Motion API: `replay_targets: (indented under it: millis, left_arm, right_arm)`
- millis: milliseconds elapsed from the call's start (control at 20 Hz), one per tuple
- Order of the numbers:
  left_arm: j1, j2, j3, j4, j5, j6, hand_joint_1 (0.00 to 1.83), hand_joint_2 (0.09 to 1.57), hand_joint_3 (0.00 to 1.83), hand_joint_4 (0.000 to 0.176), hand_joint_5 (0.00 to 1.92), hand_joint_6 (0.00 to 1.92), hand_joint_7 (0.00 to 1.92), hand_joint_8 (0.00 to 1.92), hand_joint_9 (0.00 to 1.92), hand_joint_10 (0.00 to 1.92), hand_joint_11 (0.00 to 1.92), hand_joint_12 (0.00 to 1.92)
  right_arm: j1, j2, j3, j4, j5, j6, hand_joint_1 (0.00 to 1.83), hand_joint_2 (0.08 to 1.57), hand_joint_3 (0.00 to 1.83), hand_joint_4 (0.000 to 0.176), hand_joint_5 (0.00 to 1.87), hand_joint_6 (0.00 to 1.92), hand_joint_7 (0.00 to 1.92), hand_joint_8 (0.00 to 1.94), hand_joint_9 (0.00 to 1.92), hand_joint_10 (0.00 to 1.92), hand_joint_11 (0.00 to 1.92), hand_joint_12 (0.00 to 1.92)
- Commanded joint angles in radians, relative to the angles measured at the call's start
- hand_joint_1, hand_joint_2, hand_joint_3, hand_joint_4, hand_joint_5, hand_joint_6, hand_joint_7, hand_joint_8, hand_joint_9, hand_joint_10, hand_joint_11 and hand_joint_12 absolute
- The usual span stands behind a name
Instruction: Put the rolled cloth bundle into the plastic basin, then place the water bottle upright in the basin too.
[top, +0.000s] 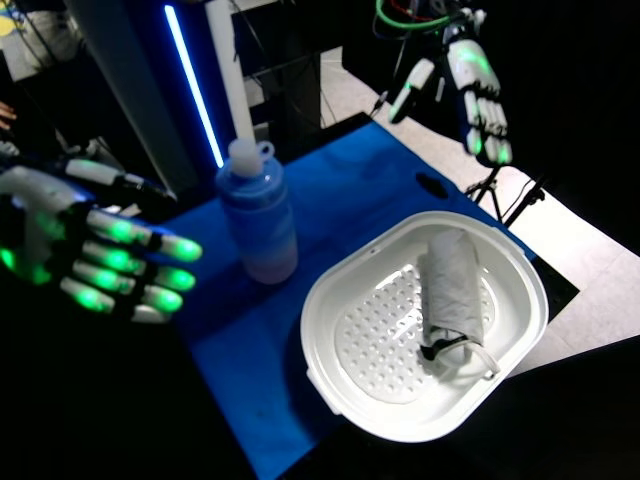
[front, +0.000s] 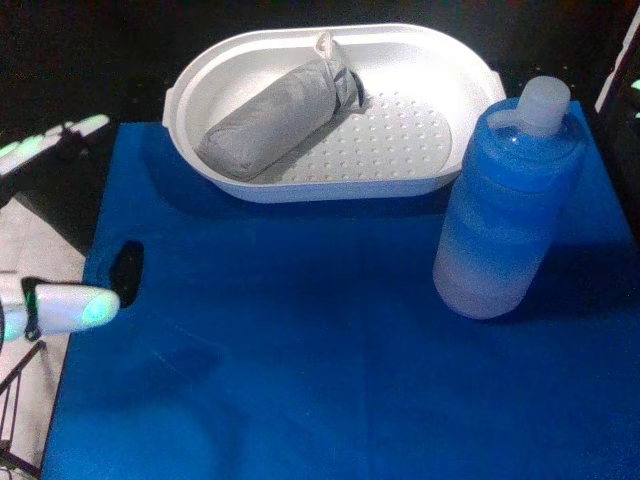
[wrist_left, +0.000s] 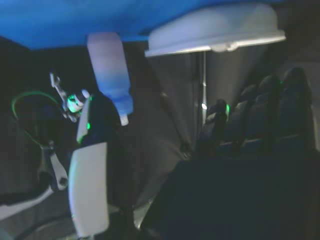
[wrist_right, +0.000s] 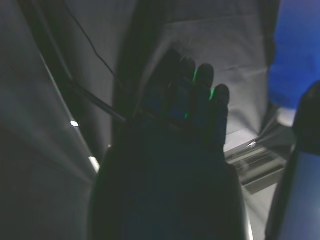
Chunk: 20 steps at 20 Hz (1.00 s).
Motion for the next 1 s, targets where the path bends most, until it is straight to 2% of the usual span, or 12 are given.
replay_targets:
  millis: [0, 100, 150, 200, 300, 400, 450, 600, 700, 750, 850, 950]
  left_arm:
    - [0.009, 0.005, -0.007, -0.022, -0.148, -0.01, 0.62, 0.87, 0.0, 0.176, 0.02, 0.01, 0.0, 0.0, 0.0, 0.0, 0.02, 0.01]
    - [0.036, 0.006, -0.016, -0.046, -0.175, -0.014, 0.64, 0.89, 0.0, 0.176, 0.02, 0.01, 0.0, 0.0, 0.0, 0.0, 0.01, 0.0]
    - [0.044, 0.006, -0.019, -0.053, -0.181, -0.015, 0.65, 0.89, 0.0, 0.176, 0.03, 0.01, 0.0, 0.0, 0.0, 0.0, 0.0, 0.0]
    - [0.047, 0.005, -0.021, -0.058, -0.184, -0.016, 0.65, 0.89, 0.0, 0.176, 0.03, 0.0, 0.0, 0.0, 0.0, 0.0, 0.0, 0.0]
    - [0.048, 0.004, -0.021, -0.058, -0.184, -0.017, 0.67, 0.89, 0.0, 0.171, 0.03, 0.0, 0.0, 0.0, 0.0, 0.0, 0.0, 0.0]
    - [0.048, 0.002, -0.021, -0.063, -0.184, -0.017, 0.62, 0.89, 0.0, 0.176, 0.03, 0.0, 0.0, 0.0, 0.0, 0.0, 0.01, 0.01]
    - [0.049, 0.0, -0.021, -0.064, -0.182, -0.017, 0.6, 0.89, 0.0, 0.176, 0.02, 0.0, 0.0, 0.0, 0.0, 0.0, 0.02, 0.01]
    - [0.049, -0.004, -0.02, -0.065, -0.176, -0.018, 0.6, 0.9, 0.0, 0.176, 0.03, 0.0, 0.0, 0.0, 0.0, 0.0, 0.03, 0.01]
    - [0.049, -0.009, -0.018, -0.068, -0.176, -0.021, 0.59, 0.9, 0.0, 0.176, 0.02, 0.0, 0.0, 0.0, 0.0, 0.0, 0.04, 0.02]
    - [0.049, -0.01, -0.018, -0.069, -0.176, -0.021, 0.62, 0.89, 0.0, 0.176, 0.03, 0.0, 0.0, 0.0, 0.0, 0.0, 0.05, 0.02]
    - [0.049, -0.013, -0.019, -0.07, -0.173, -0.022, 0.61, 0.89, 0.0, 0.176, 0.04, 0.01, 0.0, 0.0, 0.0, 0.0, 0.04, 0.02]
    - [0.051, -0.016, -0.019, -0.07, -0.172, -0.026, 0.58, 0.88, 0.0, 0.176, 0.03, 0.0, 0.0, 0.0, 0.0, 0.0, 0.02, 0.02]
  right_arm:
    - [0.017, -0.001, 0.013, 0.006, 0.139, 0.025, 0.85, 1.11, 0.0, 0.104, 0.17, 0.01, 0.32, 0.0, 0.22, 0.0, 0.0, 0.66]
    - [0.023, -0.011, 0.041, 0.018, 0.139, 0.075, 0.8, 1.16, 0.0, 0.052, 0.16, 0.0, 0.33, 0.0, 0.2, 0.0, 0.0, 0.67]
    - [0.028, -0.02, 0.057, 0.021, 0.139, 0.106, 0.78, 1.15, 0.0, 0.053, 0.16, 0.0, 0.33, 0.0, 0.22, 0.0, 0.0, 0.75]
    - [0.036, -0.031, 0.072, 0.021, 0.139, 0.125, 0.75, 1.14, 0.0, 0.044, 0.17, 0.0, 0.35, 0.0, 0.24, 0.01, 0.0, 0.82]
    - [0.047, -0.036, 0.075, 0.02, 0.139, 0.125, 0.8, 1.08, 0.0, 0.055, 0.18, 0.0, 0.32, 0.0, 0.23, 0.0, 0.0, 0.7]
    - [0.066, -0.041, 0.075, 0.005, 0.139, 0.131, 0.79, 1.08, 0.0, 0.056, 0.17, 0.0, 0.32, 0.0, 0.24, 0.0, 0.0, 0.73]
    - [0.08, -0.046, 0.075, -0.01, 0.138, 0.137, 0.81, 1.08, 0.0, 0.069, 0.2, 0.01, 0.33, 0.0, 0.25, 0.0, 0.0, 0.76]
    - [0.123, -0.052, 0.075, -0.065, 0.131, 0.156, 0.84, 1.03, 0.0, 0.088, 0.24, 0.0, 0.36, 0.0, 0.28, 0.01, 0.0, 0.81]
    - [0.148, -0.042, 0.074, -0.106, 0.105, 0.16, 0.84, 1.01, 0.0, 0.087, 0.25, 0.0, 0.36, 0.0, 0.28, 0.0, 0.0, 0.85]
    - [0.166, -0.033, 0.073, -0.134, 0.08, 0.162, 0.85, 0.99, 0.0, 0.068, 0.26, 0.0, 0.39, 0.0, 0.3, 0.0, 0.0, 0.95]
    - [0.169, -0.042, 0.071, -0.138, 0.078, 0.162, 0.86, 1.01, 0.0, 0.06, 0.25, 0.0, 0.4, 0.0, 0.31, 0.0, 0.0, 0.93]
    - [0.177, -0.071, 0.075, -0.138, 0.078, 0.162, 0.81, 1.03, 0.01, 0.072, 0.24, 0.0, 0.43, 0.01, 0.34, 0.01, 0.0, 0.94]
